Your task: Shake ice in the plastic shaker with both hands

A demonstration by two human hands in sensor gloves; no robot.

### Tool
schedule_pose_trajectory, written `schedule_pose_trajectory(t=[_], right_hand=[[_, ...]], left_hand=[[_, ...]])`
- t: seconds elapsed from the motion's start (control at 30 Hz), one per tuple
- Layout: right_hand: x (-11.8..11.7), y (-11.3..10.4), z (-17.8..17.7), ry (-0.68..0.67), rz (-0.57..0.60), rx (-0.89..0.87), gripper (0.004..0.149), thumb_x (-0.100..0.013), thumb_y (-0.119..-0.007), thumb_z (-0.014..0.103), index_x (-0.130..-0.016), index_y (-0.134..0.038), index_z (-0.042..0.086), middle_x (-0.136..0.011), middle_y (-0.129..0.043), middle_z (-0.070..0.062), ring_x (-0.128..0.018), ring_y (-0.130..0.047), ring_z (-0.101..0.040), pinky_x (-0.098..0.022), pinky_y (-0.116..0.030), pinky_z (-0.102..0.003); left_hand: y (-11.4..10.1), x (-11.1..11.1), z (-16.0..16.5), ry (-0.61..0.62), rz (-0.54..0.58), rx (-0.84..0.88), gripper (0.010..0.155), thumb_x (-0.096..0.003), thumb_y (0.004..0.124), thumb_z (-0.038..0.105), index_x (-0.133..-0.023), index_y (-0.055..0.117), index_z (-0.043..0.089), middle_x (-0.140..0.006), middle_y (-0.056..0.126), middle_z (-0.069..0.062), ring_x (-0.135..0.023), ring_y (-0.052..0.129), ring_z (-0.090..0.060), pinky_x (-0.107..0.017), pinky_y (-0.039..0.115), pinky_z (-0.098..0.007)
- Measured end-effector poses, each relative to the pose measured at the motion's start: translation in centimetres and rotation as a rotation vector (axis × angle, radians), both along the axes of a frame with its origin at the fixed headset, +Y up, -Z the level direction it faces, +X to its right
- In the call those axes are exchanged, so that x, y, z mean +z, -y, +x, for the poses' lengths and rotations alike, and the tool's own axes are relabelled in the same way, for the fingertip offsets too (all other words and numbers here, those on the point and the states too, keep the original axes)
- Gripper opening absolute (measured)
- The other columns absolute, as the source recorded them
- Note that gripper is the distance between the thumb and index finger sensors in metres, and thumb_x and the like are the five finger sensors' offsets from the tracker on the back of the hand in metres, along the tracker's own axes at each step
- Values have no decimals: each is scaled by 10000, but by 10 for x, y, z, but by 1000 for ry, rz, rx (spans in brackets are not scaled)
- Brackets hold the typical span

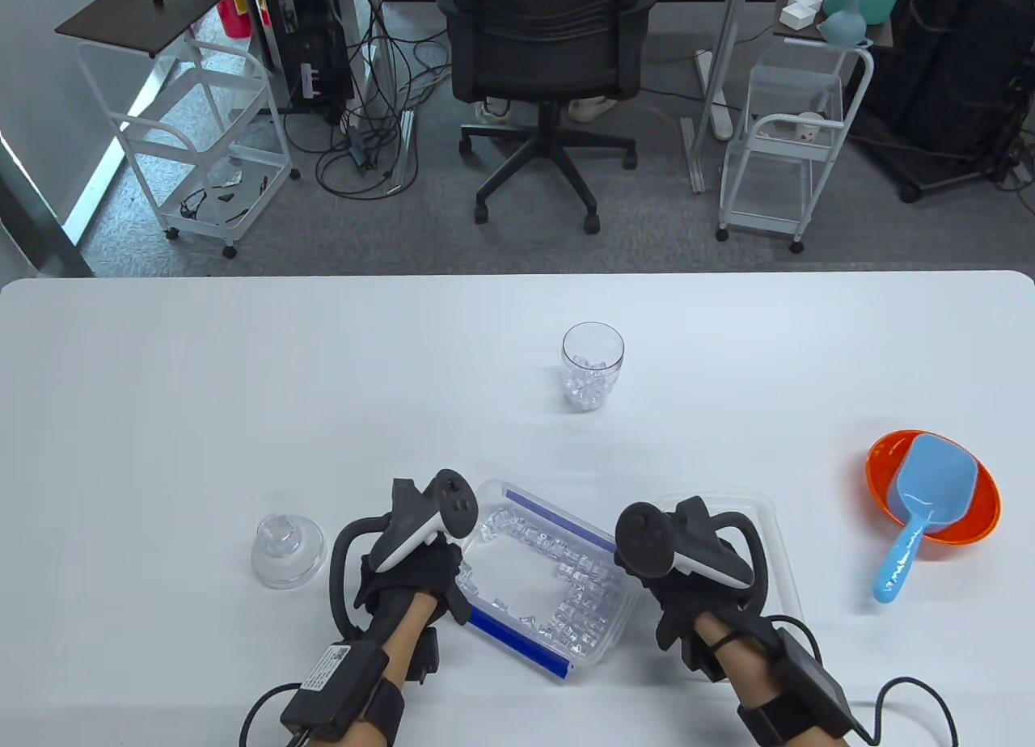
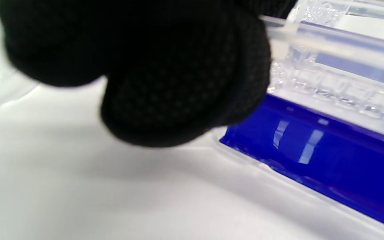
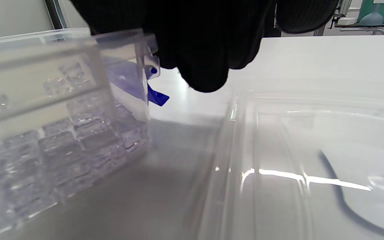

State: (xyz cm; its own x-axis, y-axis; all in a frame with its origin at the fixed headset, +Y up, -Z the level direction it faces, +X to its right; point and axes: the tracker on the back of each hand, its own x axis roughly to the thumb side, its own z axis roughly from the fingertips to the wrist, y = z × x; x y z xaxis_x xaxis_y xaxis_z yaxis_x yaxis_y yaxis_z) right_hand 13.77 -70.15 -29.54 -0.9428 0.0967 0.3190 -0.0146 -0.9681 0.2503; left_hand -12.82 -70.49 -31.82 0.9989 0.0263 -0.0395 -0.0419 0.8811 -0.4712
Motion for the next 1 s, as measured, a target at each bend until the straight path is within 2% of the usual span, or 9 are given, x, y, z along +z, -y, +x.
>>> schedule_pose_trajectory(t=[0.3,0.6,1.0], right_hand=[[9,-3,-3,-94,-137,-6,456,-523,-733,356,-753,-871,-13,-544,-1009,-188,-670,-939,-421,-524,-734,-635],[14,3,-8,-166,-283,-125,481,-523,-722,382,-639,-899,-49,-428,-1039,-149,-587,-993,-369,-485,-782,-599],[19,16,-22,-232,-444,-263,494,-524,-712,400,-575,-921,-45,-354,-1057,-98,-530,-1029,-316,-457,-820,-557]], left_hand=[[-2,-31,11,23,86,-24,594,-557,672,378,-972,655,-46,-571,991,-25,-376,1058,-178,-290,893,-325],[-5,-61,36,150,136,-104,583,-560,674,378,-1010,620,10,-652,969,-27,-467,1041,-200,-362,878,-335],[-6,-74,50,215,118,-130,579,-562,690,377,-1041,592,68,-717,948,-23,-548,1017,-227,-431,856,-358]])
